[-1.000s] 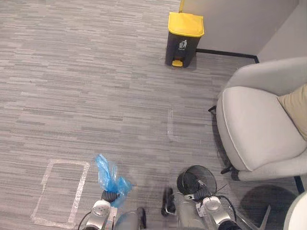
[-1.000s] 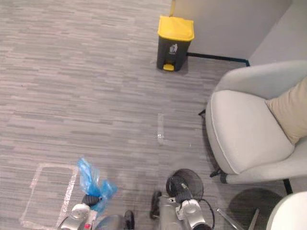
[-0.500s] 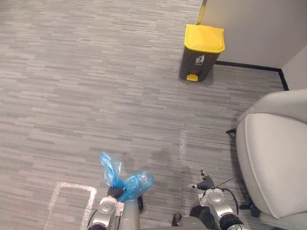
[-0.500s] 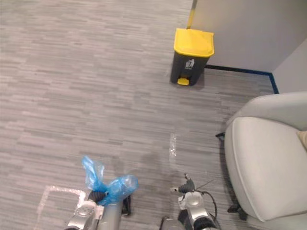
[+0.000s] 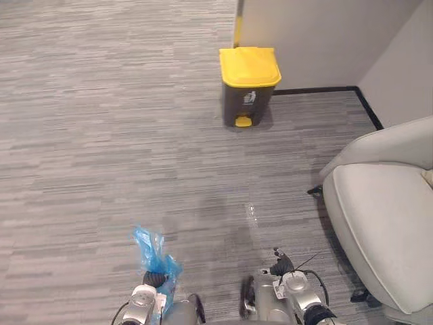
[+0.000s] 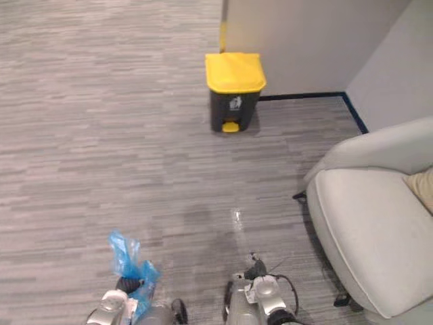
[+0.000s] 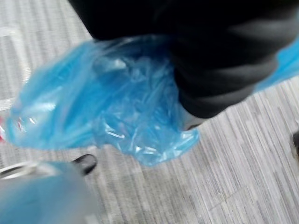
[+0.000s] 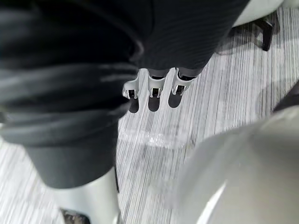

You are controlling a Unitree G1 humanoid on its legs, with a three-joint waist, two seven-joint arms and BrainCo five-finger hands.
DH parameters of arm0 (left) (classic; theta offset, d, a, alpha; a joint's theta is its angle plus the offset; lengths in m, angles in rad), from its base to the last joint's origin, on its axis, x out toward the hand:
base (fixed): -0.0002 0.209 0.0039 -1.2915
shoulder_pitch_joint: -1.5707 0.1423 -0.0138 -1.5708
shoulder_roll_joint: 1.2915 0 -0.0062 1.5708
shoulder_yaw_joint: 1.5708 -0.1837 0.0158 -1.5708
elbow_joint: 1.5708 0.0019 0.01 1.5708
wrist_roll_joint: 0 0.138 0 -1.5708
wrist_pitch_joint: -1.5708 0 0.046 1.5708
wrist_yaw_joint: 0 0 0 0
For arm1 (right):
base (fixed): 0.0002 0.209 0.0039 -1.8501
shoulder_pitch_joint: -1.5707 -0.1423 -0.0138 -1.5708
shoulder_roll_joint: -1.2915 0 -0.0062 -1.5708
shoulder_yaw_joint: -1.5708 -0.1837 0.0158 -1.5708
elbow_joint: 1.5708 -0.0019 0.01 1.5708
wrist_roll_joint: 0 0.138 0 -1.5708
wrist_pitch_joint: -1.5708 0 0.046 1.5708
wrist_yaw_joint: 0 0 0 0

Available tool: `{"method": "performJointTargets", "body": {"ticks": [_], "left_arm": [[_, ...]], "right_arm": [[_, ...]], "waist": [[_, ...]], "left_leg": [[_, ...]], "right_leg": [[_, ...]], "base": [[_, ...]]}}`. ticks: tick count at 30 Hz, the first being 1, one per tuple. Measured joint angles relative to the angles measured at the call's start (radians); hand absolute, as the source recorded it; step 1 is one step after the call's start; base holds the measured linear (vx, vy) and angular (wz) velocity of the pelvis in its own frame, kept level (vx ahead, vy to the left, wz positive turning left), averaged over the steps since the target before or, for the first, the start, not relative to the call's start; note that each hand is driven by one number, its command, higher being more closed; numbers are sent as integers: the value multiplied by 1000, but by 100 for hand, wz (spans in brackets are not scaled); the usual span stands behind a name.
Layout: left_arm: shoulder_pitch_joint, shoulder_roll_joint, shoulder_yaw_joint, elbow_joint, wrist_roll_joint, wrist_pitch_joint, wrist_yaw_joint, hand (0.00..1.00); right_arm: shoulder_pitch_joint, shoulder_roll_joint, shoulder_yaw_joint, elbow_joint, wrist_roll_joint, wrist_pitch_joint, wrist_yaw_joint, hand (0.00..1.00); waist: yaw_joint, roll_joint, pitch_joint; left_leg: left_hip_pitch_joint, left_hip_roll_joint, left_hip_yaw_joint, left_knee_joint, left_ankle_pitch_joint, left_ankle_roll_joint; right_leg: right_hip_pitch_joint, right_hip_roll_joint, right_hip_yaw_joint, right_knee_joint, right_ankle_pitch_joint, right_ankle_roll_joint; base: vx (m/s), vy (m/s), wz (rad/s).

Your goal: Gather rubbish on tea table into small bin, then transfer packed bag to large trash can.

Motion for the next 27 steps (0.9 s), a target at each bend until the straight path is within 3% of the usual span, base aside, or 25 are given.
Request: {"method": "performJointTargets", "body": {"ticks": [2,4,5,7,9,11,13,15,16,18,20,21,23,24,25,26,27], "left_arm": [[5,-11,0,6,7,-4,-2,100],[-18,-15,3,11,11,-4,-2,100],[-29,-21,9,7,11,-5,-1,100],[-24,-51,48,-8,11,-5,-1,100],[-8,-71,48,-26,9,-5,-2,100],[-1,-81,48,-36,9,-5,-9,100],[-5,-85,45,-36,9,-3,-16,100],[-11,-99,40,-36,9,-4,-20,100],[-2,-101,35,-27,9,-5,-20,100],[-5,-79,31,-19,9,-3,-19,100],[-6,-63,31,-17,9,-3,-19,100],[2,-62,31,-13,9,-2,-20,100],[8,-60,27,-9,7,-2,-20,100],[10,-50,21,-6,6,0,-20,100],[11,-40,0,-4,6,2,-19,100],[9,-31,-10,-3,2,3,-18,100],[8,-17,-13,2,0,4,-17,100]], "right_arm": [[0,-12,-12,4,0,6,0,0],[13,-15,-24,4,0,7,1,0],[30,-13,-45,3,2,9,1,0],[49,-11,-47,-1,2,11,1,0],[59,-2,-49,-24,3,14,-1,0],[54,9,-55,-38,4,14,-1,0],[35,15,-69,-38,4,14,-2,0],[49,3,-92,-34,5,14,-5,0],[57,-9,-90,-20,5,15,-8,0],[54,11,-86,3,5,18,-6,0],[55,12,-86,5,4,18,-4,0],[48,11,-87,5,3,17,-2,0],[44,12,-86,4,2,14,0,0],[44,17,-85,4,0,14,1,0],[43,19,-82,6,-2,15,2,0],[47,18,-81,7,-3,15,3,0],[46,11,-65,11,-5,16,2,0]], "waist": [[12,15,-9],[-4,21,-8],[-4,22,-7],[13,25,-7],[23,26,-9],[31,28,-15],[35,26,-15],[39,42,-24],[50,60,-29],[53,15,-50],[60,-1,-53],[60,-1,-52],[60,3,-54],[61,-1,-52],[56,-6,-53],[52,-9,-52],[47,-6,-48]], "left_leg": [[5,24,-56,0,10,-13],[-4,47,-98,72,13,-21],[-35,70,-116,177,17,-29],[-145,135,-137,502,66,-93],[-233,167,-127,678,23,-63],[-324,164,-103,623,-15,-34],[-380,124,-106,440,-8,-19],[-382,72,-126,159,115,-28],[-365,68,-134,80,256,-2],[-356,1,-111,65,222,8],[-365,-25,-101,132,150,27],[-348,-32,-86,157,105,41],[-296,-37,-64,146,78,45],[-257,-42,-54,140,61,58],[-229,-45,-51,139,46,66],[-204,-47,-50,132,35,71],[-138,-44,-50,89,30,71]], "right_leg": [[3,32,7,20,-46,-17],[36,41,-20,25,-88,-26],[77,49,-35,-2,-95,-30],[199,74,-48,-75,-107,-43],[278,78,-40,-111,-127,-49],[325,67,-17,-148,-128,-45],[352,30,-1,-164,-138,-3],[381,0,8,-167,-165,51],[390,1,32,-164,-191,93],[411,-55,69,-206,-192,113],[434,-88,87,-208,-193,143],[421,-106,108,-144,-201,156],[338,-122,152,62,-195,173],[262,-134,184,250,-166,209],[200,-137,197,396,-182,219],[163,-135,188,472,-210,201],[91,-111,142,502,-254,136]], "base": [[387,-149,-32],[305,-132,21],[368,-139,47],[399,-64,14],[327,43,-13],[319,120,-26],[305,202,-20],[300,261,-7],[385,323,-4],[325,242,9],[292,189,-8],[325,192,-31],[321,165,-34],[328,109,-18],[406,72,-5],[414,1,6],[355,-38,4]]}}
